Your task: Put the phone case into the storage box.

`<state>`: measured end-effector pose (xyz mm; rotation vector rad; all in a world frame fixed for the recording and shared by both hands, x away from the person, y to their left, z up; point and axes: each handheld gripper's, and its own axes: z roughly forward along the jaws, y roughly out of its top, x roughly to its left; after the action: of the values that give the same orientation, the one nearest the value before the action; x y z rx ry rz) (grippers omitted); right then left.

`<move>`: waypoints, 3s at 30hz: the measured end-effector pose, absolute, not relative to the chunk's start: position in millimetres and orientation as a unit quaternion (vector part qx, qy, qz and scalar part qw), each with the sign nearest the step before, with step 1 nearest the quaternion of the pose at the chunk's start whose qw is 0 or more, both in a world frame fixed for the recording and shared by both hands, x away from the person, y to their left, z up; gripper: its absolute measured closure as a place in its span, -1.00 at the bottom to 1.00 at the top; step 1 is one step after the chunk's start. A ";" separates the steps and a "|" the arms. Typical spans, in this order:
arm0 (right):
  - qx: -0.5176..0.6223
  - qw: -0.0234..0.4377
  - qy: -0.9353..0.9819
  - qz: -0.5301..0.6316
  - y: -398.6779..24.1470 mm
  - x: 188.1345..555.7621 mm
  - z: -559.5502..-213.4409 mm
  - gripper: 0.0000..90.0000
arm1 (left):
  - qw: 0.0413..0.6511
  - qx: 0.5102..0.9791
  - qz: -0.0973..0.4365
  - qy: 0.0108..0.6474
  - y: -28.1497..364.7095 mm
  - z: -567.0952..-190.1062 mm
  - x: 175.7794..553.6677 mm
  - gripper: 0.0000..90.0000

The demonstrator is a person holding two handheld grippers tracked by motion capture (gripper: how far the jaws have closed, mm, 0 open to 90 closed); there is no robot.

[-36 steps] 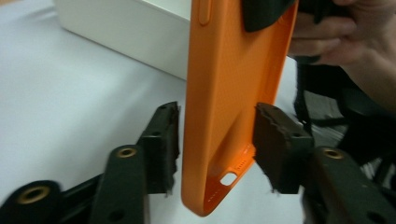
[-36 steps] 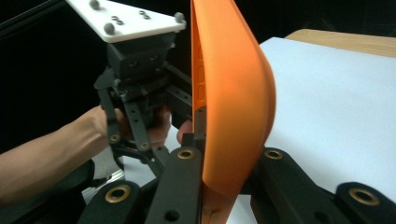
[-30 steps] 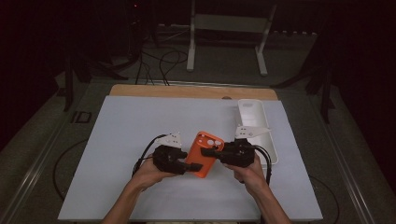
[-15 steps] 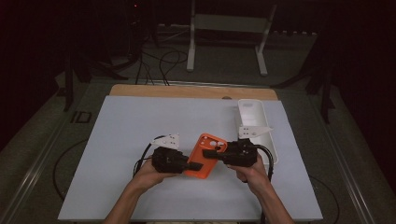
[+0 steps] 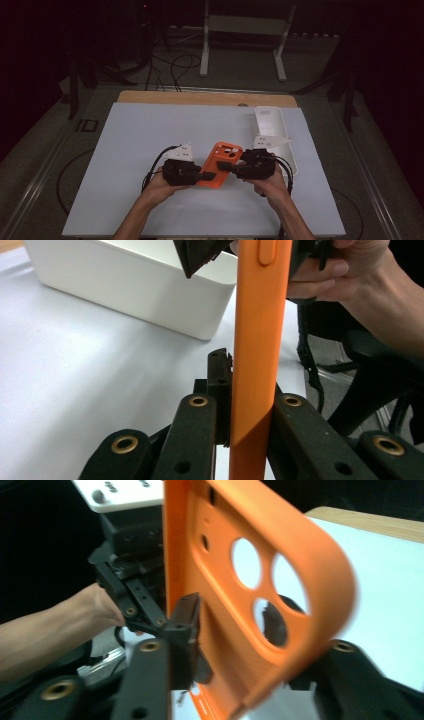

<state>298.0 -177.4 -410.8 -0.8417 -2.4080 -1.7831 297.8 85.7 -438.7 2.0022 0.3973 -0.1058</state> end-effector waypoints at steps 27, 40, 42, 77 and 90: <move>-0.333 -0.097 -0.779 -0.522 -176.1 280.6 -405.4 -0.69 | 0.514 0.819 0.044 0.249 88.2 -437.1 297.3 0.90; -0.341 -0.113 -0.764 -0.535 -168.0 279.7 -398.2 -0.73 | 0.508 0.809 0.088 0.282 85.5 -436.0 294.3 0.90; -0.342 -0.119 -0.763 -0.536 -166.2 279.8 -397.0 -0.75 | 0.507 0.808 0.093 0.285 84.5 -436.4 294.1 0.90; -0.393 -0.126 -0.720 -0.558 -150.6 286.8 -387.8 -0.82 | 0.492 0.796 0.146 0.320 70.7 -445.3 285.3 0.90; -0.420 -0.122 -0.698 -0.567 -146.5 290.4 -385.7 -0.82 | 0.490 0.797 0.151 0.319 67.1 -447.8 283.6 0.90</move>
<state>290.4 -146.5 -385.7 -1.4310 -2.3826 -1.9336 283.6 67.1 -447.8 1.9372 0.7738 0.3677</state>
